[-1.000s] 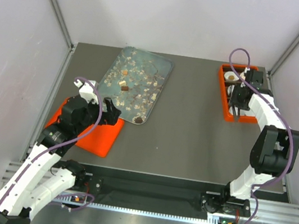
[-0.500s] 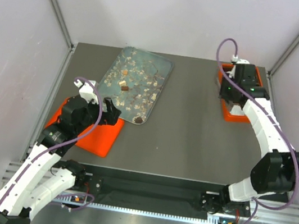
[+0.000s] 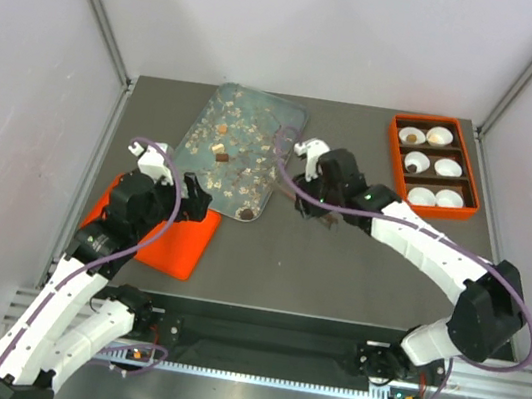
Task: Pack the chocolate
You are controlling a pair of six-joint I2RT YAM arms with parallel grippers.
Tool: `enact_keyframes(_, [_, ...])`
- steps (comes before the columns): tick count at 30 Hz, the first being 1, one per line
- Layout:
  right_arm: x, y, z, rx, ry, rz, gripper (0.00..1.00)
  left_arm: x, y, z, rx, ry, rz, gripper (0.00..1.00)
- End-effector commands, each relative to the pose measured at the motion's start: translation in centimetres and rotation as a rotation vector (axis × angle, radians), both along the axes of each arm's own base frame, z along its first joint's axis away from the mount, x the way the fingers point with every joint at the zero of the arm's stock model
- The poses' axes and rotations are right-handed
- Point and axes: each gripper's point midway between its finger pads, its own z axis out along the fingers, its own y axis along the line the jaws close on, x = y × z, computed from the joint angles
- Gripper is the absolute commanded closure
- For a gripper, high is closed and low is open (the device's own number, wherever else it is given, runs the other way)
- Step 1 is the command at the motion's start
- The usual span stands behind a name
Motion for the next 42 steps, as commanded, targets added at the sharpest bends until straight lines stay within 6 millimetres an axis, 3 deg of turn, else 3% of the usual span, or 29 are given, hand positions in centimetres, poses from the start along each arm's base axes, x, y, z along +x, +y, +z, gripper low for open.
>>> enact_keyframes(1, [-2.0,3.8,2.4,0.079,-0.112,0.214,0.58,0.0,0.7,0.7,0.018,-0.03,0.027,0.02])
enact_keyframes(7, [-4.2,5.7,0.2,0.107,-0.044,0.333,0.57,0.1,1.2,0.7,0.026,-0.032,0.054,0.02])
enact_keyframes(11, [-4.4,6.1,-1.7,0.069,-0.008,0.359,0.58,0.1,1.3,0.7,0.028,-0.031,0.059,0.02])
enact_keyframes(25, [-4.2,5.2,-6.1,-0.078,0.081,0.377,0.58,0.1,1.2,0.6,0.029,-0.028,0.058,0.02])
enact_keyframes(31, [-3.9,5.1,-6.4,-0.107,0.095,0.364,0.58,0.1,1.2,0.7,0.03,-0.03,0.054,0.02])
enact_keyframes(42, [-0.6,5.0,-6.1,-0.146,0.055,0.253,0.59,0.1,1.2,0.7,0.028,-0.034,0.053,0.02])
